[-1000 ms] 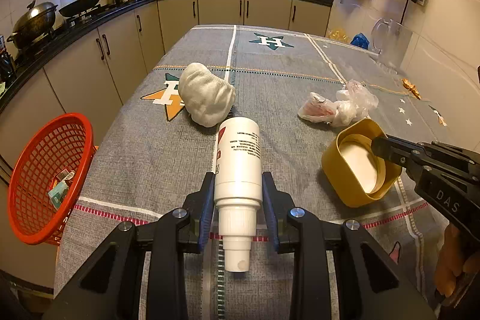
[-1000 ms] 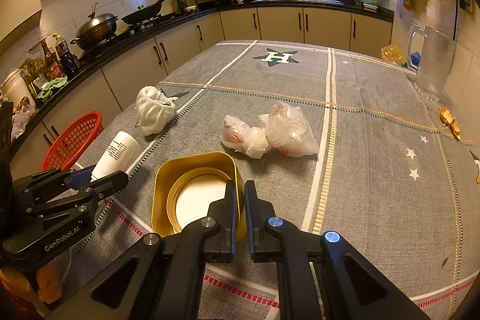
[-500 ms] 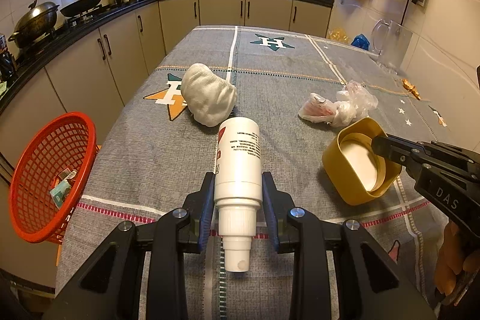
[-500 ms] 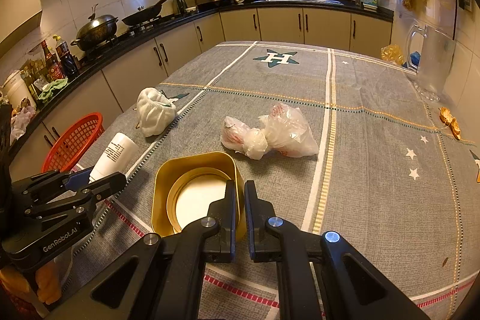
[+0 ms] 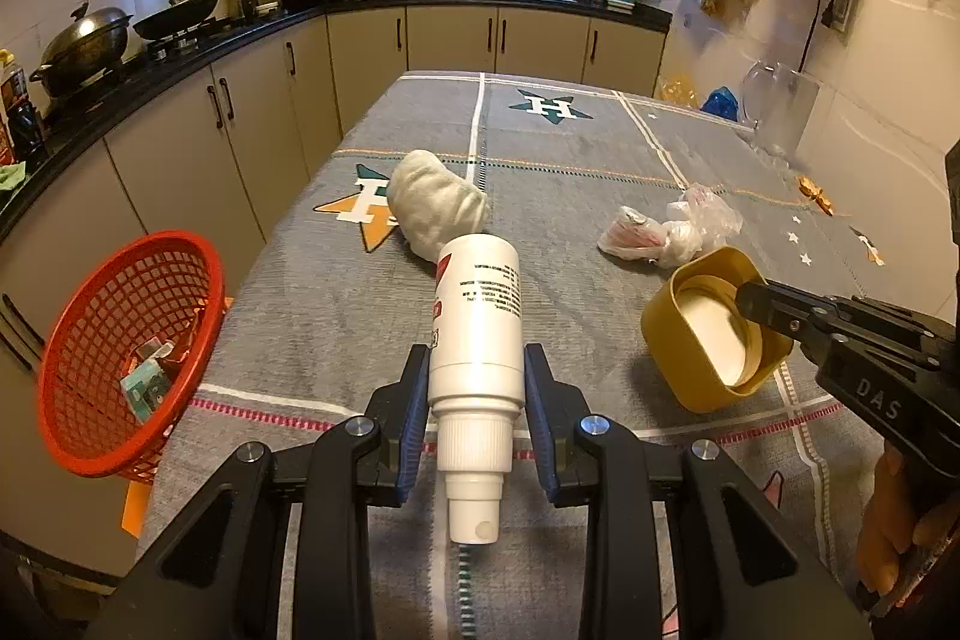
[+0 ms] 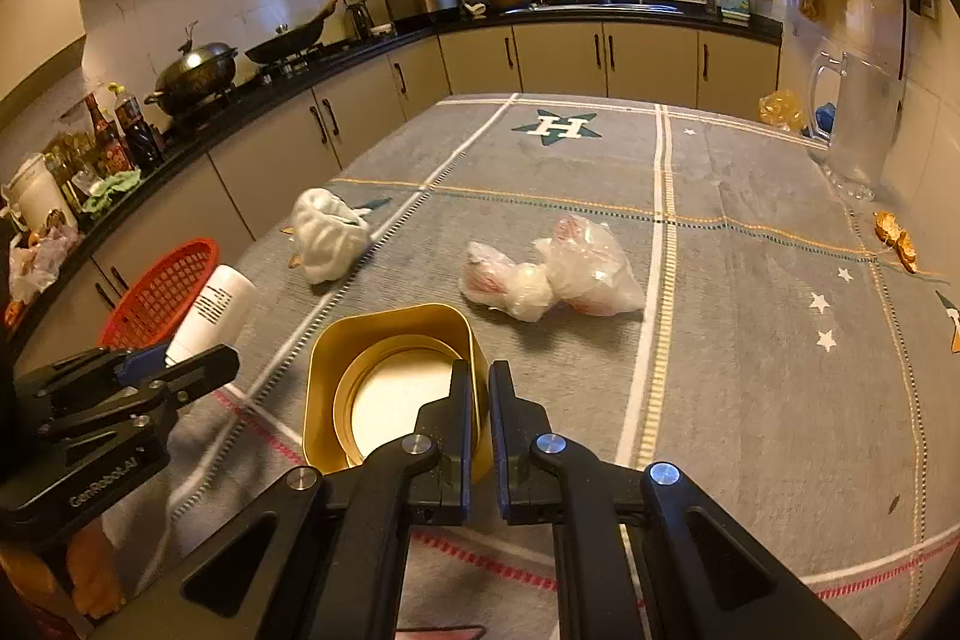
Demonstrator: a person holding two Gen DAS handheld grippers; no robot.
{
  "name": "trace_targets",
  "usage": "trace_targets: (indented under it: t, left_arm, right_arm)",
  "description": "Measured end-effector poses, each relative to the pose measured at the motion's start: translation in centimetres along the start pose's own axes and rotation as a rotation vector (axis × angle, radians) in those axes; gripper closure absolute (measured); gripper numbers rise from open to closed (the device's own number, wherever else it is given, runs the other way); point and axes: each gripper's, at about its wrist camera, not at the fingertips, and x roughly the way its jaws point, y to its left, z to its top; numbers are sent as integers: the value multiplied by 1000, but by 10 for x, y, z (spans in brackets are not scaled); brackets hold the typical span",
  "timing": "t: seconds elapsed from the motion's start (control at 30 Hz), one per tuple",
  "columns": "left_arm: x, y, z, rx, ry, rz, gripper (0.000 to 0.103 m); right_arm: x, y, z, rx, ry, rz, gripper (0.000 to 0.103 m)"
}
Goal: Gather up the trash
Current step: 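Lift the spray bottle with the left tool while the right tool lifts the gold tin, then carry the spray bottle and gold tin over the red basket with both tools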
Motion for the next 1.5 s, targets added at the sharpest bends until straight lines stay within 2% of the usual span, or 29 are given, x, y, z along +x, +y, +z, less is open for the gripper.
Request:
trace_targets:
  t: [0.5,0.9,1.23,1.5]
  left_arm:
    - [-20,29,-3,-60,-36,2,74]
    - [-34,68,-2,-124,-71,25,74]
    - [-42,124,0,-196,-100,80,74]
    - [-38,201,1,-289,-100,189,74]
  right_arm:
    - [-5,43,1,-52,14,34,96]
    - [5,83,12,-109,38,67,96]
    - [25,135,28,-176,61,113,96]
    - [57,187,55,-209,83,162,96]
